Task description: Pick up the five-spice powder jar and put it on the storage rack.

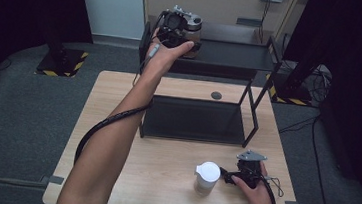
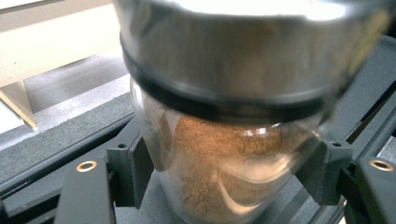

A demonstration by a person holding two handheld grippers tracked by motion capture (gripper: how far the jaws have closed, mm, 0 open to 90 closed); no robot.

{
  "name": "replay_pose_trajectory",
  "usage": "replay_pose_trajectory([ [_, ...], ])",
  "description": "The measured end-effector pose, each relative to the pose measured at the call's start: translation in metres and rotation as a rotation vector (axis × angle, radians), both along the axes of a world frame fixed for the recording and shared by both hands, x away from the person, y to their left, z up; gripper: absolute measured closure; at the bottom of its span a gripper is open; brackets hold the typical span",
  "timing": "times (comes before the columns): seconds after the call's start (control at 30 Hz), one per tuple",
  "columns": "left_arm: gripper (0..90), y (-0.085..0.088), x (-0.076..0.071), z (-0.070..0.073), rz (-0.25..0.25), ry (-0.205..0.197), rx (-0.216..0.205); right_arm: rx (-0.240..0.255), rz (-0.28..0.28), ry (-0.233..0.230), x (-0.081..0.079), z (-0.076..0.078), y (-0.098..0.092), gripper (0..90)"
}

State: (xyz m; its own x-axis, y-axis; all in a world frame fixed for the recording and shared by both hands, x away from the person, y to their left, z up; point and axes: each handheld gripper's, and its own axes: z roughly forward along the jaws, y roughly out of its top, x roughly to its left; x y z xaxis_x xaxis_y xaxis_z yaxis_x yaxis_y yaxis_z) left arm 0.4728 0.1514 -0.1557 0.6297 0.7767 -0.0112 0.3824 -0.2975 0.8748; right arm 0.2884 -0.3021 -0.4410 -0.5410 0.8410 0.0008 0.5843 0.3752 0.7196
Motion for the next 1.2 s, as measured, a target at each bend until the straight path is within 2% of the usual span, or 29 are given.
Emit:
replay_pose_trajectory([
  [0.1, 28.7, -0.001, -0.001, 0.000, 0.005, 0.002, 0.008, 0.000, 0.000, 0.000, 0.000, 0.000, 0.000, 2.5],
  [0.17, 23.0, -0.001, -0.001, -0.002, 0.006, 0.012, -0.007, 0.000, 0.000, 0.000, 0.000, 0.000, 0.000, 2.5],
  [0.2, 19.5, -0.002, -0.001, -0.001, 0.007, 0.015, -0.002, -0.001, 0.000, 0.000, 0.000, 0.000, 0.000, 2.5],
  [0.27, 14.2, -0.004, -0.005, 0.000, 0.018, 0.003, 0.019, 0.000, 0.000, 0.000, 0.000, 0.000, 0.000, 2.6],
  [0.37, 10.6, -0.001, -0.012, -0.001, 0.029, -0.013, 0.000, 0.000, 0.000, 0.000, 0.000, 0.000, 0.000, 2.5],
  [0.63, 9.1, 0.008, -0.043, 0.001, 0.021, -0.086, -0.011, -0.001, 0.000, -0.001, 0.000, 0.000, 0.000, 2.5],
  [0.8, 9.2, 0.019, -0.061, 0.004, -0.006, -0.118, -0.010, 0.000, 0.000, -0.001, 0.000, 0.000, 0.000, 2.6],
  [1.0, 10.3, 0.036, -0.081, 0.001, -0.068, -0.186, -0.028, -0.001, 0.001, -0.001, 0.000, 0.000, 0.000, 2.5],
  [1.07, 14.3, 0.043, -0.080, -0.002, -0.143, -0.207, -0.025, -0.001, 0.001, 0.000, 0.000, 0.000, 0.000, 2.6],
  [1.1, 14.4, 0.044, -0.077, -0.002, -0.172, -0.208, -0.007, -0.001, 0.001, -0.001, 0.000, 0.000, 0.000, 2.6],
  [1.13, 13.9, 0.044, -0.077, -0.004, -0.187, -0.223, 0.010, -0.002, 0.002, -0.002, 0.000, 0.000, 0.000, 2.6],
  [1.2, 13.2, 0.046, -0.076, -0.009, -0.229, -0.243, 0.009, 0.000, 0.000, -0.001, 0.000, 0.000, 0.000, 2.7],
])
